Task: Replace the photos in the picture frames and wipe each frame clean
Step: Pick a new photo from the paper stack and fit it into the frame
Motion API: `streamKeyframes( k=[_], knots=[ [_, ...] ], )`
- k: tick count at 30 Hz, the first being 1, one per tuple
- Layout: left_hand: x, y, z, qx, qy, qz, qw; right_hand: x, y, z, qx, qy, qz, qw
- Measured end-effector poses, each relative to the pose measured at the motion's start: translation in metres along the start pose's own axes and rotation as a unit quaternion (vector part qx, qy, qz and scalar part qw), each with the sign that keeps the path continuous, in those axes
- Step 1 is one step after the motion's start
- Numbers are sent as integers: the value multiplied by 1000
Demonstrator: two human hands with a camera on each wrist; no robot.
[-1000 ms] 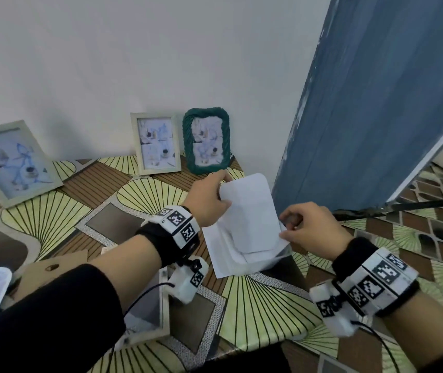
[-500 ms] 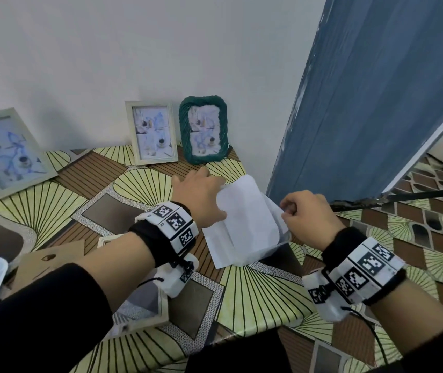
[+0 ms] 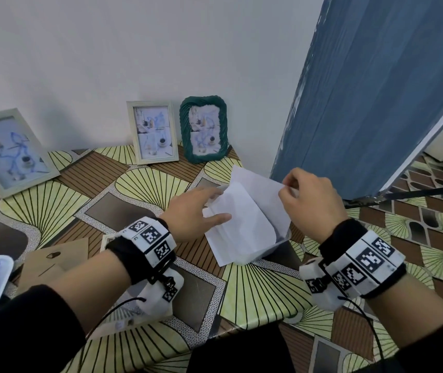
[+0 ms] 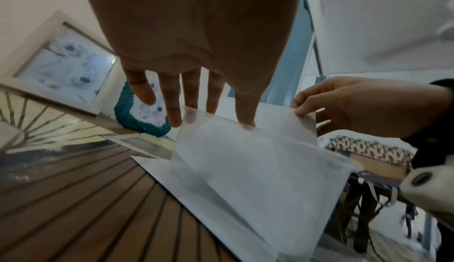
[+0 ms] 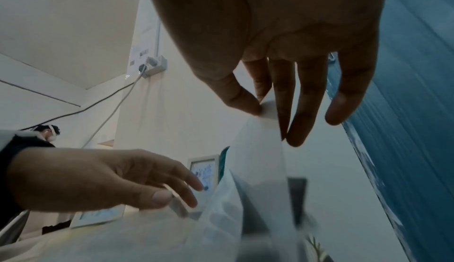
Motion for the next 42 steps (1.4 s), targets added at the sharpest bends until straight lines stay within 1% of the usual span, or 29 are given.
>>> streamKeyframes(
  k=[4,7,10,13,15,17,19,21,24,26,27,29,30,33,35,36,37,38,42],
  knots=[
    [-3,0,0,-1,-3,85,996,-20,18,3,61,48,16,997],
    [-3,6,6,15,-22,129,991,-33,30,5,107,93,7,990],
    [-3,21,19,67,-41,143,987,-46,37,4,135,144,-24,980],
    [-10,39,38,120,-33,152,981,-57,36,3,141,176,-96,970],
    [-18,50,54,149,-23,155,976,-63,29,3,132,180,-152,963],
    [-28,59,71,171,-5,160,972,-68,17,3,109,168,-195,960],
    [-39,64,90,181,17,168,969,-73,0,3,63,155,-245,955],
    [-50,65,108,185,33,183,965,-80,-20,5,14,150,-301,942],
    [-64,59,134,195,52,172,964,-94,-51,10,-53,147,-338,928],
    [-73,53,150,177,65,141,972,-103,-71,16,-92,146,-340,925],
    [-78,48,159,155,78,113,978,-107,-79,19,-107,149,-327,927],
    [-90,37,174,91,111,30,989,-116,-95,27,-128,161,-290,935],
    [-96,31,181,58,128,-19,990,-120,-102,31,-138,169,-274,937],
    [-111,16,195,-37,162,-127,978,-131,-119,40,-169,191,-216,943],
    [-124,4,199,-136,188,-176,957,-138,-128,44,-186,198,-174,947],
    [-130,-2,200,-176,198,-190,945,-140,-132,46,-195,199,-160,947],
    [-134,-5,201,-195,203,-192,940,-143,-136,48,-201,202,-148,947],
    [-137,-7,201,-201,201,-183,941,-146,-139,50,-205,207,-132,947],
    [-139,-9,202,-199,188,-159,949,-154,-147,52,-222,226,-49,947]
  ],
)
Point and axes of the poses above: each hand's wrist, its own z-axis away from the middle knuckle, its own y-axis out of the back of the hand, x = y × z, the point moved 3 cm from there along -z, towards the middle knuckle, and after that the axes turned 15 degrees about -x, right-handed, at the moved point
